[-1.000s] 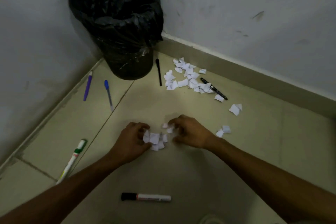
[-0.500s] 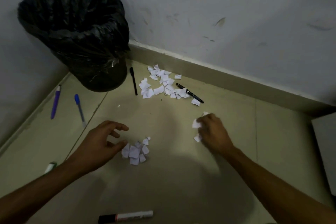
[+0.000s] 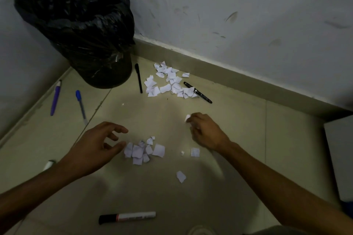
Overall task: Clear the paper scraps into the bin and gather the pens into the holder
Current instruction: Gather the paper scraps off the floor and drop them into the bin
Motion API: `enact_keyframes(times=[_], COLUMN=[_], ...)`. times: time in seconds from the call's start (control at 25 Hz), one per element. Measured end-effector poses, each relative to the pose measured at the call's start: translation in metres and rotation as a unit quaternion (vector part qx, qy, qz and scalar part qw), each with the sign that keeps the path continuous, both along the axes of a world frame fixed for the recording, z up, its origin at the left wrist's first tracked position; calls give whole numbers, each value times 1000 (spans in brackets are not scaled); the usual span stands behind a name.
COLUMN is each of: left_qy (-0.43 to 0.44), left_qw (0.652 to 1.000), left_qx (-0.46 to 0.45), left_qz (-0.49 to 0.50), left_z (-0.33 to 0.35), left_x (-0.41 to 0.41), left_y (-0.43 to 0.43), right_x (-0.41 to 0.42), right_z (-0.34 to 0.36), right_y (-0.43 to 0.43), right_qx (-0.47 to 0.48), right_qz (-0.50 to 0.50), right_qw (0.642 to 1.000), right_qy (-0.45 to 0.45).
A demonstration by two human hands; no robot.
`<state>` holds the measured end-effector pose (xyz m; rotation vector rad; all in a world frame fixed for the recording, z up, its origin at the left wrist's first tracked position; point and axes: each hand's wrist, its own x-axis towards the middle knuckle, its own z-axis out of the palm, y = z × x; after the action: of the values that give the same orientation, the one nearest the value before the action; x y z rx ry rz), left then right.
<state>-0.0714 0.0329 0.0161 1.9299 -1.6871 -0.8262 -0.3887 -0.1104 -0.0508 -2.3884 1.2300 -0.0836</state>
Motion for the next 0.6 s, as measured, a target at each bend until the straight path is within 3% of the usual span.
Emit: enact_keyframes(times=[0.08,0.16,0.28,0.4,0.48,0.6], left_qy=[-16,-49,-82,-41,-12,-19], left_qw=[999,997,992,993,994,998], left_qx=[26,61,96,69,70,61], left_qz=[-9,-13,-17,-82,-78,-20], left_z=[-13,-31,-47,-50,-46,-44], left_x=[1,7,3,-22,-30,-19], left_y=[4,7,9,10,10,11], right_x=[-3,-19,-32,-9,-4,-21], right_z=[9,9,-1,-4,4,15], right_y=[18,18,25,43,52,71], right_qx=[25,-12,-2,74,87,111], right_qz=[-1,-86,-132,-52,-55,-116], right_qw=[997,992,991,996,994,986], right_qy=[-67,-96,10,-27,-46,45])
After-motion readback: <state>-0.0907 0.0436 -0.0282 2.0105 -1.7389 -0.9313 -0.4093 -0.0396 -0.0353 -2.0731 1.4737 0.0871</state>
